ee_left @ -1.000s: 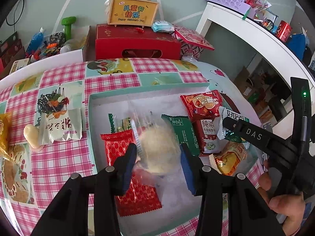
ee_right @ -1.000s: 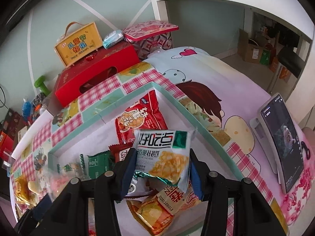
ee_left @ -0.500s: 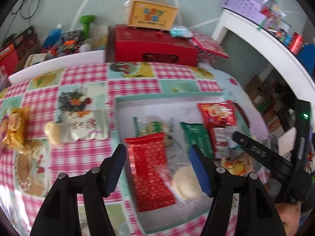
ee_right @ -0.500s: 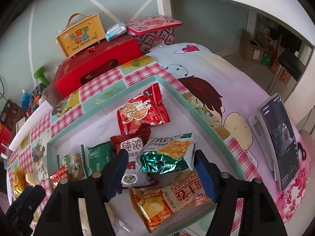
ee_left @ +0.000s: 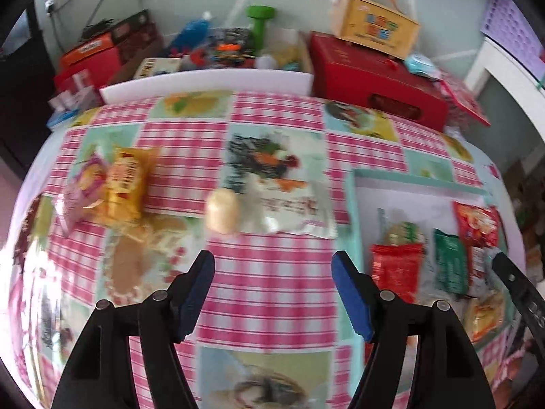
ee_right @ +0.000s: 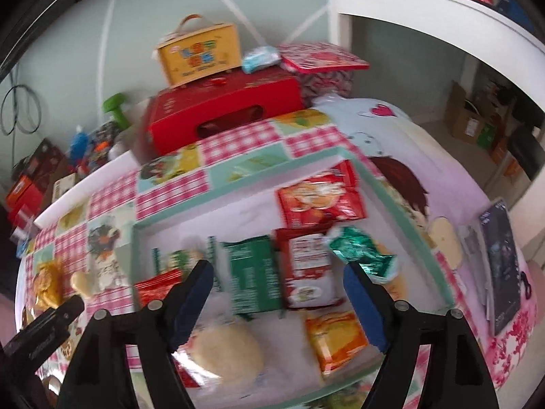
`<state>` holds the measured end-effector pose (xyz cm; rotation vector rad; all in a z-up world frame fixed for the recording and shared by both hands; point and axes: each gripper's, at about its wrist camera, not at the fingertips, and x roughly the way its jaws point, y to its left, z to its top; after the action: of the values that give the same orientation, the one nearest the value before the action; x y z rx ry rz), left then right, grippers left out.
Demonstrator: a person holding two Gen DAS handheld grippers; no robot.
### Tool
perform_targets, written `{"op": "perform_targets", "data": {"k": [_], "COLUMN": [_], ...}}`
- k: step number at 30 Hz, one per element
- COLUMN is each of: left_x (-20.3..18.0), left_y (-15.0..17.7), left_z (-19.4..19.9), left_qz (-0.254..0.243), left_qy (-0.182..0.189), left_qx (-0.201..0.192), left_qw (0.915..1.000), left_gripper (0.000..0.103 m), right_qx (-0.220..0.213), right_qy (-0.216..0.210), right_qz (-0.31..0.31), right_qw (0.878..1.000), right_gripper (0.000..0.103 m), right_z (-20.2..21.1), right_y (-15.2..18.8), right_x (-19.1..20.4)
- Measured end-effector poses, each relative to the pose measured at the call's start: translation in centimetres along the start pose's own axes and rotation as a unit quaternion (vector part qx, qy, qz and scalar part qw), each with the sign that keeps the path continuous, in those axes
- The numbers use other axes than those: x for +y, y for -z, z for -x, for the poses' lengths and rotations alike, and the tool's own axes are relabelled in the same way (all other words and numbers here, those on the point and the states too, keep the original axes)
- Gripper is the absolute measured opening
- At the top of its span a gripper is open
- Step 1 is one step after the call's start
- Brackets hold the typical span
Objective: Organize snacks
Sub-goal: 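Move both tools back toward the remaining snacks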
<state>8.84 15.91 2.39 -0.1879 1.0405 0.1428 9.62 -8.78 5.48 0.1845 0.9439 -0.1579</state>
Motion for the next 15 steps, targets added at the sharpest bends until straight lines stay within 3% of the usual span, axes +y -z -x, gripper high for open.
{"op": "perform_targets", "data": {"k": [3,7,15], "left_x": [1.7,3.3,6.7], "left_y": [-0.2,-0.5,-0.6], "left_z": [0.0,0.1,-0.1], "left_qz": [0.013,0.03,0.056], "left_qy": [-0.012,-0.017,-0.054], "left_qx": [0.001,0.002,0.001], "left_qw": [0.9998,0.9994,0.997], "left_gripper": [0.073,0.081,0.084], "right_qx": [0.001,0.006,0.015], "right_qy": [-0.005,-0.015,-0.037], "right_qz": [0.02,0.044,0.086], "right_qw": [1.0,0.999,0.996], "right_gripper": [0.081,0.081,0.081], "right_z": [0.0,-0.3,-0.4], "right_y": [0.4,1.0,2.4], "right_x": [1.6,3.8,7.6]}}
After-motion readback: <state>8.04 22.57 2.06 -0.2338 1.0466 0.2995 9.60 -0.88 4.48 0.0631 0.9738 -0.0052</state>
